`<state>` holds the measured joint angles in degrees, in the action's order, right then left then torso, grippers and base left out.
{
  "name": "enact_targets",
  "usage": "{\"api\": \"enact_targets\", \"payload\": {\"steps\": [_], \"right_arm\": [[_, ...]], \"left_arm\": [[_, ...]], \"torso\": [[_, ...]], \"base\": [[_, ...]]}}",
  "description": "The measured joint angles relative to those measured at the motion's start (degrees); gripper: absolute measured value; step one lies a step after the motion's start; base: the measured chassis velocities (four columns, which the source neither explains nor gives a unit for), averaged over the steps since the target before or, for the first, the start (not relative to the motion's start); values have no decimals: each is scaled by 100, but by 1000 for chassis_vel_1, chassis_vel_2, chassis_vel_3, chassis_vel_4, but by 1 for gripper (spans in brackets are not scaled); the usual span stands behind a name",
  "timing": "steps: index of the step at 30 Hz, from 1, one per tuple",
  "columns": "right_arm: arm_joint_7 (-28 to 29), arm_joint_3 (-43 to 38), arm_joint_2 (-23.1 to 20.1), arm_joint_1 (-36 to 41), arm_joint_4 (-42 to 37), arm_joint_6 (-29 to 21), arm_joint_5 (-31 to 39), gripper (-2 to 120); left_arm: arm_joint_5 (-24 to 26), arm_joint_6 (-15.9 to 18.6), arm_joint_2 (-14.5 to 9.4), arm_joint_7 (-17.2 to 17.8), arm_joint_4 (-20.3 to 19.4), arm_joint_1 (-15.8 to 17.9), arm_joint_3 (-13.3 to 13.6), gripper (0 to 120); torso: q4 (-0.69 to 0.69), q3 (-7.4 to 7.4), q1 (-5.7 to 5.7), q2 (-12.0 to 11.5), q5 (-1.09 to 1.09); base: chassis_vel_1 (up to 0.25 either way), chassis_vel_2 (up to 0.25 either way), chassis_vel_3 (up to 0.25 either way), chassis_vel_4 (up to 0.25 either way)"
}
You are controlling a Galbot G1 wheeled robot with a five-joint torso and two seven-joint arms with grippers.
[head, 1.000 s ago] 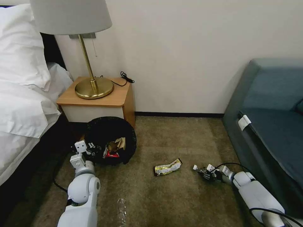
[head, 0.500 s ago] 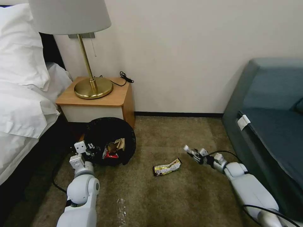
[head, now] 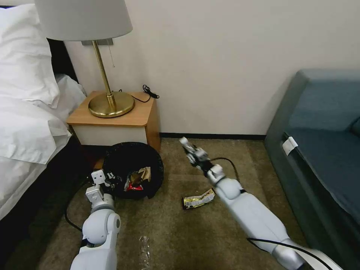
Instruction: Pick up the trash bin, then pick up the garbage on the floor and place it into the trash bin.
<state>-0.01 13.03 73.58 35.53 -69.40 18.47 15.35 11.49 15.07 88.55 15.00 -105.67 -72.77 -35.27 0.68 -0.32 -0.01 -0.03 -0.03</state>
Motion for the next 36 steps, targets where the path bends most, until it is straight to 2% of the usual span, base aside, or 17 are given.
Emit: {"api": "enact_targets", "payload": {"steps": [5, 20, 26, 36], "right_arm": [[433, 423, 103, -102, -604, -290, 254, 29], [1071, 1062, 258, -163, -1581, -635, 643, 28], [1202, 1403, 453, -143, -1507, -591, 607, 28], [1124, 1497, 595, -66, -1171, -378, 311, 28]], "left_arm": [[-54, -27, 37, 3, 38, -4, 16, 2], [-236, -39, 159, 13, 93, 30, 108, 2], [-308, -40, 204, 20, 146, 72, 155, 2], [-297, -10, 308, 30, 107, 102, 244, 2]], "torso": [[0, 0, 0, 0, 0], [1, 0, 0, 1, 1], [0, 0, 0, 1, 1], [1, 0, 0, 0, 2]], "base": [[0, 0, 0, 0], [0, 0, 0, 0], [0, 0, 0, 0], [0, 0, 0, 0]]}}
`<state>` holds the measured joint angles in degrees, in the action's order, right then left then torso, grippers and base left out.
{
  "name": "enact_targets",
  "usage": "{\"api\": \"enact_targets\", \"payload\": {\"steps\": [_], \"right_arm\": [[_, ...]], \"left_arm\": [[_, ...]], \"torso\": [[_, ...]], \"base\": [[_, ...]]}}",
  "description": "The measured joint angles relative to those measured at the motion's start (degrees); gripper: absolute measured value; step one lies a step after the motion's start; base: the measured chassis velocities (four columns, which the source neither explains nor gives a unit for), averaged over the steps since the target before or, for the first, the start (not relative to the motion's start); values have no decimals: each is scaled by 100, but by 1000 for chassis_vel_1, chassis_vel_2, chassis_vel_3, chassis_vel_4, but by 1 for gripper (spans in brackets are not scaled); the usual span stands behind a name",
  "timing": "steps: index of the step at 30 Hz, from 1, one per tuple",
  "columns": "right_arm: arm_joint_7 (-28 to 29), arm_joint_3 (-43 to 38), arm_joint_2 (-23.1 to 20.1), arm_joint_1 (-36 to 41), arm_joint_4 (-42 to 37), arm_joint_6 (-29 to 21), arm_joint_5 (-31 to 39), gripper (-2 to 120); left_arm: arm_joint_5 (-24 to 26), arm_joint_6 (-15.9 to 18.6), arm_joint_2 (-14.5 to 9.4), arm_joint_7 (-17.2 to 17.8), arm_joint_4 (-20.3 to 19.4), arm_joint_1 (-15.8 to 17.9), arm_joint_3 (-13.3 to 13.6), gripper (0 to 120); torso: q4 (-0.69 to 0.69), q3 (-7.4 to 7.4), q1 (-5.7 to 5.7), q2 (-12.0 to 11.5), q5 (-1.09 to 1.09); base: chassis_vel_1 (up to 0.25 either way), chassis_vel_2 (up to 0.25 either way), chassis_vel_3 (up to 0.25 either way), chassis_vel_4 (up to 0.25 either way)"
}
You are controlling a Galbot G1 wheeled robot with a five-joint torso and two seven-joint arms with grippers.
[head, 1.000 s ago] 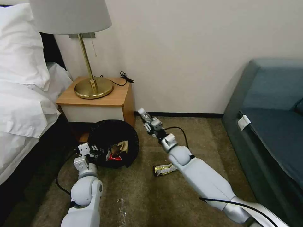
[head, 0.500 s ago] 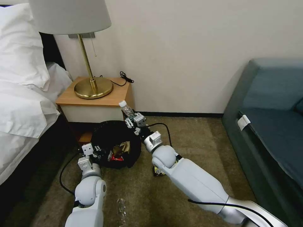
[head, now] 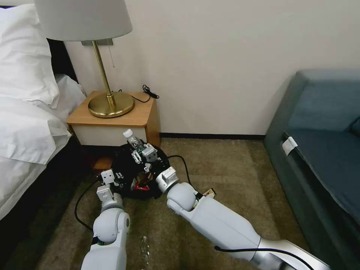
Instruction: Pick up the trash bin, then pick up the garbage on the floor and place it into the trash bin.
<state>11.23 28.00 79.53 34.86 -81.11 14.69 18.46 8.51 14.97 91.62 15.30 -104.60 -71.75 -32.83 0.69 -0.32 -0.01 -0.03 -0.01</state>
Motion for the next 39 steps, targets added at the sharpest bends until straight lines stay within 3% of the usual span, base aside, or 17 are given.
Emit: {"api": "enact_targets", "payload": {"steps": [6, 8, 11, 12, 14, 15, 16, 17, 19, 26, 28, 32, 35, 39], "right_arm": [[-38, -50, 62, 23, 58, 7, -90, 32], [-50, -57, 116, 90, 79, 7, -177, 44], [-51, -57, 119, 134, 78, 6, -203, 50], [-52, -57, 120, 162, 74, 7, -223, 58], [-55, -56, 117, 176, 66, 7, -231, 60], [-70, -60, 94, 194, 32, 7, -235, 72], [-70, -60, 94, 194, 32, 7, -235, 72], [-83, -84, 60, 190, -2, -4, -232, 86], [-92, -113, 41, 180, -35, -16, -227, 95], [-139, -442, -65, 127, -140, -155, -229, 100], [-91, -819, -213, 118, -225, -539, -171, 100], [-50, -1222, -318, 137, -146, -715, -120, 100], [-388, -1734, -567, 228, 62, -1086, -221, 100], [-616, -1831, -855, 328, 287, -1194, -380, 100]], "left_arm": [[-16, 5, 45, 9, 2, -5, 7, 2], [-22, 4, 51, 11, 3, -7, -3, 2], [-24, 5, 52, 14, 2, -7, -13, 2], [-28, 5, 55, 15, 2, -8, -18, 2], [-31, 5, 56, 17, -3, -10, -19, 2], [-32, 5, 57, 18, -21, -11, -20, 2], [-32, 5, 57, 18, -21, -11, -20, 2], [-32, 5, 57, 20, -21, -1, -21, 2], [-30, 5, 57, 20, -19, 8, -22, 2], [11, 6, 49, 19, -4, 19, -55, 2], [76, 6, 9, 18, -5, 18, -105, 2], [162, 6, -45, 16, -36, -3, -169, 2], [277, 10, -150, 14, -99, -38, -273, 2], [371, 18, -236, 14, -137, -59, -357, 2]], "torso": [[0, 0, 0, 0, 0], [0, 0, 0, 0, 0], [0, 0, 0, 0, 0], [0, 0, 0, 0, 0], [0, 0, 0, 0, 0], [0, 0, 0, 0, 0], [0, 0, 0, 0, 0], [0, 0, 0, 0, 0], [0, 0, 0, 0, 0], [-1, 0, 0, 0, 0], [0, 0, 0, 0, 0], [0, 0, 0, 0, 0], [-1, 0, 1, 0, 1], [0, 0, 0, 0, 2]], "base": [[0, 0, 0, 0], [0, 0, 0, 0], [0, 0, 0, 0], [0, 0, 0, 0], [0, 0, 0, 0], [0, 0, 0, 0], [0, 0, 0, 0], [0, 0, 0, 0], [0, 0, 0, 0], [0, 0, 0, 0], [0, 0, 0, 0], [0, 0, 0, 0], [0, 0, 0, 0], [0, 0, 0, 0]]}}
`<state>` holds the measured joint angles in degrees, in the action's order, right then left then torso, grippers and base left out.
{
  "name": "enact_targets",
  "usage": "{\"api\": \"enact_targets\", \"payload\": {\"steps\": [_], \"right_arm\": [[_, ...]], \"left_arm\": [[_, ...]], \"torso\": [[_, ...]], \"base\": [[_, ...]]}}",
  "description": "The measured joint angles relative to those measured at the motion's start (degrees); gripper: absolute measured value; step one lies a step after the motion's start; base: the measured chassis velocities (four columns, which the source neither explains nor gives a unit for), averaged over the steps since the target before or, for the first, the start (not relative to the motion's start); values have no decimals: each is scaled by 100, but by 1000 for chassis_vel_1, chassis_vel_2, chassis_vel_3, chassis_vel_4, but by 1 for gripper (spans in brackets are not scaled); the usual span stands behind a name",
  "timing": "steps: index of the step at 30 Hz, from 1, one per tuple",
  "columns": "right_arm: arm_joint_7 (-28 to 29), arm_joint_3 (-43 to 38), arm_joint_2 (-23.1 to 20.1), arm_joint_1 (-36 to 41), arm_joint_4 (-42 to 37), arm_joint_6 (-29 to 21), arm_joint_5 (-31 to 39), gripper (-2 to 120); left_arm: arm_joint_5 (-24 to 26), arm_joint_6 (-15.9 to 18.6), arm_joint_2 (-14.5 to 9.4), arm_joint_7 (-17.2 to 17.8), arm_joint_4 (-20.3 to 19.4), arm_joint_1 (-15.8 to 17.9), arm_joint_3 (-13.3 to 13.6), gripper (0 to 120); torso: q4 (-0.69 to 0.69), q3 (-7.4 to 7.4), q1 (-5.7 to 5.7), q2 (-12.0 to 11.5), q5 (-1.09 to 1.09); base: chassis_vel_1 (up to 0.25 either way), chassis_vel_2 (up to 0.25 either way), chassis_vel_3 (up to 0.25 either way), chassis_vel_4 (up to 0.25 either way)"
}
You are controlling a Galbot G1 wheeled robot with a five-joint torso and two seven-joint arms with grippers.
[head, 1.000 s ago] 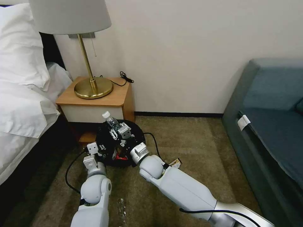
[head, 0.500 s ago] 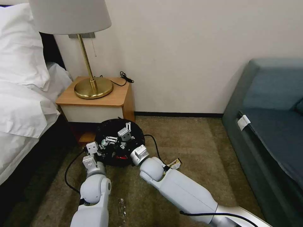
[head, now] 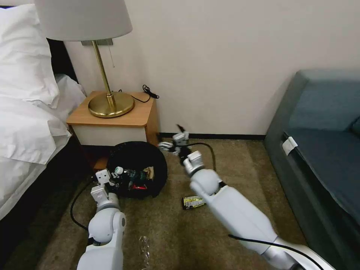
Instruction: Pick up the trash bin, then pick up the garbage on the floor and place it into the trash bin.
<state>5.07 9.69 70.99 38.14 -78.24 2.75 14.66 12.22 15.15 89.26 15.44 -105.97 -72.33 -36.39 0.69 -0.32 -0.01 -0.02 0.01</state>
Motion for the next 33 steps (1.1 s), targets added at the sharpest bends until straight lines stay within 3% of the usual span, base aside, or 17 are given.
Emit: {"api": "enact_targets", "payload": {"steps": [3, 7, 17, 27, 33], "right_arm": [[-238, 32, -303, 143, 319, 74, -217, 100], [-968, 82, -635, 383, 915, 539, -671, 100], [-2028, 275, -1166, 448, 1220, 1085, -1169, 100], [-3581, 353, -1052, 151, 1975, 1820, -1103, 100], [-3727, 445, -972, 127, 2316, 1941, -1052, 100]], "left_arm": [[63, 11, -55, -2, -23, -9, -87, 2], [124, 31, -111, -9, -69, -36, -125, 2], [127, 33, -96, -17, -78, -85, -58, 2], [41, 21, -24, -12, -70, -104, 5, 2], [7, 15, 9, -6, -51, -84, 14, 2]], "torso": [[0, 0, 0, 0, -2], [1, 0, 0, 0, -1], [0, 0, 0, 0, -2], [-2, 0, 0, 0, 0], [0, 0, 0, 0, -2]], "base": [[0, 0, 0, 0], [0, 0, 0, 0], [0, 0, 0, 0], [0, 0, 0, 0], [0, 0, 0, 0]]}}
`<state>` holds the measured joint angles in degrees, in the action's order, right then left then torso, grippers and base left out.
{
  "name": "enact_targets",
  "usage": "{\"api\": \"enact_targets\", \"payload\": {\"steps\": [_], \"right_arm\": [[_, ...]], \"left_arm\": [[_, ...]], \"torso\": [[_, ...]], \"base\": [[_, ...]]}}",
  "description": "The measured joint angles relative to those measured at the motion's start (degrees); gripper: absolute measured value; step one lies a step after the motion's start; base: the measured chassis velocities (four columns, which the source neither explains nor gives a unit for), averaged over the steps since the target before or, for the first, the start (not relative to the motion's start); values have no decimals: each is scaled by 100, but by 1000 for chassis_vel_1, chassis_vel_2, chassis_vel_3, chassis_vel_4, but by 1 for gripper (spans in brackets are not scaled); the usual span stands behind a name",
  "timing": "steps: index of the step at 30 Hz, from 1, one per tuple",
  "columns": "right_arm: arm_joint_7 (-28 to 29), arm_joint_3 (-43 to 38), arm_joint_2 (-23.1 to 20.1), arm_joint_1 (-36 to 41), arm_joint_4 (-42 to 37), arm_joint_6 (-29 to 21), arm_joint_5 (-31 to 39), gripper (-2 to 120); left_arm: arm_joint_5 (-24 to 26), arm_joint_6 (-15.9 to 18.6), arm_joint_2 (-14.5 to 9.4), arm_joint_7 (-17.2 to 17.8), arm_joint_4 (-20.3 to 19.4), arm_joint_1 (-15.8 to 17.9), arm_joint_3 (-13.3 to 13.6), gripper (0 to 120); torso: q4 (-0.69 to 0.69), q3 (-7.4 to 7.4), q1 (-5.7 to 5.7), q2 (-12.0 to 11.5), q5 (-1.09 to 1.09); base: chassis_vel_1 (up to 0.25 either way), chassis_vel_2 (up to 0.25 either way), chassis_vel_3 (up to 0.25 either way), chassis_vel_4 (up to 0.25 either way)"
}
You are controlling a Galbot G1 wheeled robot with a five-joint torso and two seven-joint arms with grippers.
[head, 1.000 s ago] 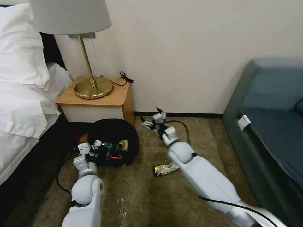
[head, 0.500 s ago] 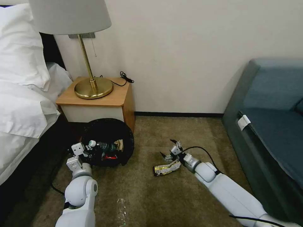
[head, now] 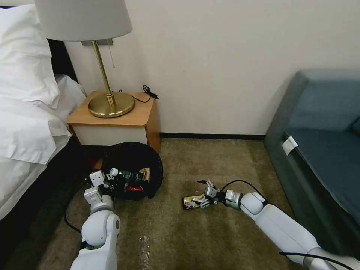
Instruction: Pick up the trash bin, then pick up the garbage on the floor and place it into the trash bin.
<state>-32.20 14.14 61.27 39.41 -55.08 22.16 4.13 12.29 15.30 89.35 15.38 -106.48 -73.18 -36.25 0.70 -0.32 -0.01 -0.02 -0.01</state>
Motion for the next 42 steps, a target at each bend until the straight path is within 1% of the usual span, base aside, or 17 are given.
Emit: {"api": "enact_targets", "payload": {"steps": [1, 3, 7, 8, 9, 12, 13, 14, 16, 21, 24, 26, 30, 35, 39, 41, 42], "right_arm": [[0, 0, 0, 0, 0, 0, 0, 100], [16, -2, 164, -65, 323, 95, -169, 100], [128, -19, 319, -124, 554, 93, -332, 100], [234, -35, 411, -167, 660, 29, -495, 100], [234, -35, 411, -167, 660, 29, -495, 100], [501, -33, 579, -282, 856, -220, -1116, 100], [501, -33, 579, -282, 856, -220, -1116, 100], [563, -11, 615, -331, 951, -333, -1342, 100], [552, 19, 629, -358, 1018, -432, -1432, 100], [496, 16, 678, -413, 1187, -532, -1529, 100], [533, -30, 777, -460, 1353, -534, -1654, 100], [700, -47, 899, -518, 1525, -607, -1768, 100], [842, -45, 995, -572, 1670, -713, -1859, 100], [649, -41, 1043, -620, 1830, -741, -1901, 100], [506, -112, 1077, -627, 2016, -634, -1872, 100], [453, -150, 1076, -598, 2077, -561, -1836, 92], [453, -150, 1076, -598, 2077, -561, -1836, 92]], "left_arm": [[0, 0, 0, 0, 0, 0, 0, 2], [-22, -2, 10, 2, 14, 23, 20, 2], [-33, -2, 9, 6, 39, 38, 28, 2], [-38, -3, 7, 9, 54, 54, 25, 2], [-38, -3, 7, 9, 54, 54, 25, 2], [-41, -6, 19, 12, 65, 78, 28, 2], [-41, -6, 19, 12, 65, 78, 28, 2], [-41, -9, 24, 13, 68, 78, 36, 2], [-41, -12, 27, 12, 71, 78, 45, 2], [-42, -16, 22, 15, 71, 74, 27, 2], [-48, -19, 25, 17, 71, 72, 24, 2], [-77, -23, 52, 17, 71, 71, 37, 2], [-98, -24, 73, 17, 72, 74, 64, 2], [-108, -25, 82, 19, 71, 73, 58, 2], [-109, -27, 81, 21, 56, 63, 39, 2], [-110, -27, 76, 26, 46, 67, 32, 2], [-110, -27, 76, 26, 46, 67, 32, 2]], "torso": [[0, 0, 0, 0, 0], [0, 0, 0, 0, 0], [-1, 0, 0, 0, 0], [-1, 0, 0, 0, 0], [-1, 0, 0, 0, 0], [-2, 0, 0, 0, 0], [-2, 0, 0, 0, 0], [-2, 0, 0, 0, -1], [-1, 0, 0, 0, 0], [0, 0, 0, 0, -1], [0, 0, 0, 0, 0], [-1, 0, 0, 0, -1], [-1, 0, 0, 0, 0], [-1, 0, 0, 0, 0], [-1, 2, 0, 1, -1], [0, 3, 1, 2, -4], [0, 3, 1, 2, -4]], "base": [[0, 0, 0, 0], [0, 0, 0, 0], [0, 0, 0, 0], [0, 0, 0, 0], [0, 0, 0, 0], [0, 0, 0, 0], [0, 0, 0, 0], [0, 0, 0, 0], [0, 0, 0, 0], [0, 0, 0, 0], [0, 0, 0, 0], [0, 0, 0, 0], [0, 0, 0, 0], [0, 0, 0, 0], [0, 0, 0, 0], [0, 0, 0, 0], [0, 0, 0, 0]]}}
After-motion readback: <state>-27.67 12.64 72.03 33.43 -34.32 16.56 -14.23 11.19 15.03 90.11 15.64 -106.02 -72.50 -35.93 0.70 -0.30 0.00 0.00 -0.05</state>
